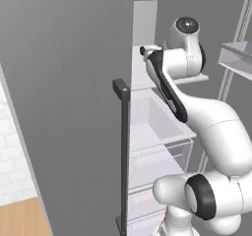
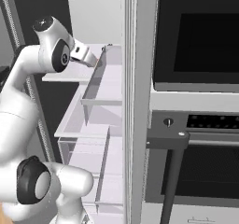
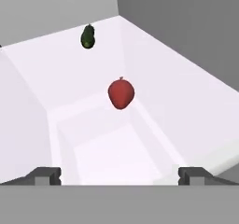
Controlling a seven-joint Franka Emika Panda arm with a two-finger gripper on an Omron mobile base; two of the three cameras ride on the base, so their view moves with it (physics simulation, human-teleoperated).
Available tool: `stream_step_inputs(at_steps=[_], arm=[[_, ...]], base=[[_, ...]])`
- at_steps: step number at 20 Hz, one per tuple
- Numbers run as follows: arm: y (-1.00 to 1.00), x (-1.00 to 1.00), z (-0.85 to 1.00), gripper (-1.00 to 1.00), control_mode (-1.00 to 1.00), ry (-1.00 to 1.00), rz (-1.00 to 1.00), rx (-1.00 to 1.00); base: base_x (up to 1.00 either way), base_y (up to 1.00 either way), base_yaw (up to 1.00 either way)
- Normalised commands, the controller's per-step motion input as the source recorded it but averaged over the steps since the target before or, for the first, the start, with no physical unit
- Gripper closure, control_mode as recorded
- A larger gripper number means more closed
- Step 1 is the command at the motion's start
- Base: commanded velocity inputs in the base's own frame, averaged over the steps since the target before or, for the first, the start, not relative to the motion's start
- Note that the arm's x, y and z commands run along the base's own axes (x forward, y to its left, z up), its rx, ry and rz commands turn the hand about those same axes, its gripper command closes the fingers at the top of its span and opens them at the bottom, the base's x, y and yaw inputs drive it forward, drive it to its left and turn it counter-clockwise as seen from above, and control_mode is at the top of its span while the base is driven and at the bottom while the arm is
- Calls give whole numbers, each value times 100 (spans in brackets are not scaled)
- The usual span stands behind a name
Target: Take the strawberry from the fridge and place it on top of the pancake, located on the dining counter.
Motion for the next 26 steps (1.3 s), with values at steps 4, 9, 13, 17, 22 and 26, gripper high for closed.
stream_step_inputs(at_steps=[4,9,13,17,22,26], arm=[[-16,46,-4,-100,-100,6,0,0],[-19,45,-18,-100,-100,3,0,0],[-11,49,-46,-100,-100,2,0,-1],[0,47,-33,-100,-100,0,0,0],[-2,40,-16,-100,-100,0,0,0],[-9,30,0,-100,-100,0,0,0]], base=[[0,0,0],[0,0,0],[0,0,0],[0,0,0],[0,0,0],[0,0,0]])
